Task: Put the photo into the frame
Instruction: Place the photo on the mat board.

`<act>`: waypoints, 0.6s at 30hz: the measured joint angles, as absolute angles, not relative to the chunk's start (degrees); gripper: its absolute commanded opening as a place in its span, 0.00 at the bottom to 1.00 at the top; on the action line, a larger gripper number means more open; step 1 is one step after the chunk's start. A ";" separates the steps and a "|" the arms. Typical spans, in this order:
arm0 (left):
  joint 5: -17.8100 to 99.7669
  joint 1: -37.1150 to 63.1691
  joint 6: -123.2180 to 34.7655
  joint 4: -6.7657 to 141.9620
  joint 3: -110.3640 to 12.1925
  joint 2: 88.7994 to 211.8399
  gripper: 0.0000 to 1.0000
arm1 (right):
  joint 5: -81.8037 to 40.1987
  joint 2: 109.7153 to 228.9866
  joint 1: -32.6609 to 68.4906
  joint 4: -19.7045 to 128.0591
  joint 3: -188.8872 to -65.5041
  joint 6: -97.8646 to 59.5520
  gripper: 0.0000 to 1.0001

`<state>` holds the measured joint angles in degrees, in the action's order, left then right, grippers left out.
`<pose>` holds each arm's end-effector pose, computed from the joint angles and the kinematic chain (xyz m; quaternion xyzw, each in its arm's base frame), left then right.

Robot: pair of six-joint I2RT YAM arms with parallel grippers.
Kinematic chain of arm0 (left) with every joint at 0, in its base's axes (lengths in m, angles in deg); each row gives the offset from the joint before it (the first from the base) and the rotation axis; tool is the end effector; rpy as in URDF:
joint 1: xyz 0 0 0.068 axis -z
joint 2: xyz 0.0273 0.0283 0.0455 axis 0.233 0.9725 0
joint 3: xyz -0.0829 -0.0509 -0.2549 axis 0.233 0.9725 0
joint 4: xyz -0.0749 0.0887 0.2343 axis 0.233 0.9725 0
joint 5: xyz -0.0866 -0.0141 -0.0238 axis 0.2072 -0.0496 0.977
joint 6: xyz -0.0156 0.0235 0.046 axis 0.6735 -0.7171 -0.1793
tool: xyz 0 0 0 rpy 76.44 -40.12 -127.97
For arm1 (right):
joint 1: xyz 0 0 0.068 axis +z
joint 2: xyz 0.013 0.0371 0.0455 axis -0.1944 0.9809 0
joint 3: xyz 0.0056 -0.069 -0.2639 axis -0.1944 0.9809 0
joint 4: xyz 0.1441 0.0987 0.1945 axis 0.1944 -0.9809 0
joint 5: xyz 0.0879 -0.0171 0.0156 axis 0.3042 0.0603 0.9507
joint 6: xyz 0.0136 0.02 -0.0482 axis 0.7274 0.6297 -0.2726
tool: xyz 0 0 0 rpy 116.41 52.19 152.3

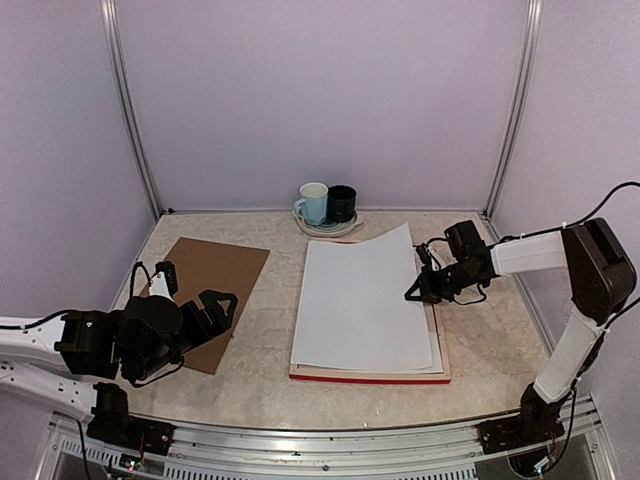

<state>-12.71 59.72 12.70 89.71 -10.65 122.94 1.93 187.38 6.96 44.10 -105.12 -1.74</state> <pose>0.0756 -0.1625 0.2516 -0.1469 0.8223 -0.2950 0.4639 0.3120 0.1214 0.1543 -0.0272 0.9262 0.3350 0.1708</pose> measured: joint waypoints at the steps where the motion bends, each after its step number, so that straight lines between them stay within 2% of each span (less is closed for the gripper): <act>1: -12.71 59.72 12.68 89.71 -10.65 122.94 0.99 | 1.86 187.25 6.96 43.92 -105.10 -1.96 0.00; 18: -12.71 59.72 11.81 89.43 -10.65 123.75 0.99 | 1.01 186.77 6.09 41.60 -105.06 -4.39 0.00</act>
<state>-12.71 59.72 11.81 89.43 -10.65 123.75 1.01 186.77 6.09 41.60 -105.06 -4.39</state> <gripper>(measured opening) 0.989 0.003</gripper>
